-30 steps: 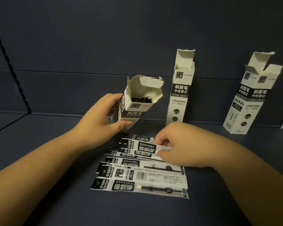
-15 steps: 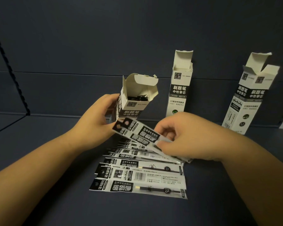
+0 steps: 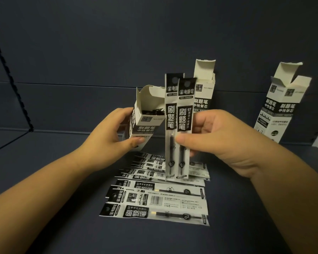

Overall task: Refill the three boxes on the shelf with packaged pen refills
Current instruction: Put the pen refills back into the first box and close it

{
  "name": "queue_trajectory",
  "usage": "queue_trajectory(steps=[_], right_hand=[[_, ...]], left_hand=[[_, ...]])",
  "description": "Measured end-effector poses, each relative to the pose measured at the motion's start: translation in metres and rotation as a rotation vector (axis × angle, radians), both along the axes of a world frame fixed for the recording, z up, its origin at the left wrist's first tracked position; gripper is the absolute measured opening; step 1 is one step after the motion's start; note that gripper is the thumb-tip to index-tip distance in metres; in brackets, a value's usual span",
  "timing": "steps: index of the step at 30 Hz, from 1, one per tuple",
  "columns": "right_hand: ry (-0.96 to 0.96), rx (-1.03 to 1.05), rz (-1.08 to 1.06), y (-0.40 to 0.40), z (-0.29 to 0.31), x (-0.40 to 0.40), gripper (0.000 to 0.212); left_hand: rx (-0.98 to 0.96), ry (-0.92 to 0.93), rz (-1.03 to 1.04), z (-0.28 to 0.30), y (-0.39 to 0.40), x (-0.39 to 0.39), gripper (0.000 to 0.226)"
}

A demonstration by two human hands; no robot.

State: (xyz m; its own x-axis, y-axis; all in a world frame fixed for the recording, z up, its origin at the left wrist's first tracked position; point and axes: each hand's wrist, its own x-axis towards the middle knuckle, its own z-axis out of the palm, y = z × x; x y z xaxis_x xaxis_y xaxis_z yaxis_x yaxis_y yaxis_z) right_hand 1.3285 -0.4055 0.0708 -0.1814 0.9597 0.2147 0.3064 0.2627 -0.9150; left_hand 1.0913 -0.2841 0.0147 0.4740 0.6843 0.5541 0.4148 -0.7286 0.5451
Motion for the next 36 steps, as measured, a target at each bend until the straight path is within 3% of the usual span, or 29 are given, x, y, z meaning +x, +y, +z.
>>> queue_trajectory(steps=[6,20,25,36], right_hand=[[0.204,0.001,0.011,-0.0017,0.0008,-0.0016,0.017],[0.619,0.297,-0.068,-0.0020,0.0082,-0.0058,0.023],[0.663,0.387,-0.117,-0.0007,0.0084,-0.0028,0.009],[0.574,0.551,-0.138,-0.0007,0.0079,-0.0005,0.016]], left_hand=[[-0.004,-0.006,-0.008,-0.0013,0.0018,-0.0003,0.061],[0.002,-0.006,-0.003,0.0013,-0.0012,0.0006,0.052],[0.022,0.011,-0.007,0.0027,-0.0047,0.0012,0.052],[0.065,0.057,-0.019,0.0035,-0.0066,0.0025,0.063]])
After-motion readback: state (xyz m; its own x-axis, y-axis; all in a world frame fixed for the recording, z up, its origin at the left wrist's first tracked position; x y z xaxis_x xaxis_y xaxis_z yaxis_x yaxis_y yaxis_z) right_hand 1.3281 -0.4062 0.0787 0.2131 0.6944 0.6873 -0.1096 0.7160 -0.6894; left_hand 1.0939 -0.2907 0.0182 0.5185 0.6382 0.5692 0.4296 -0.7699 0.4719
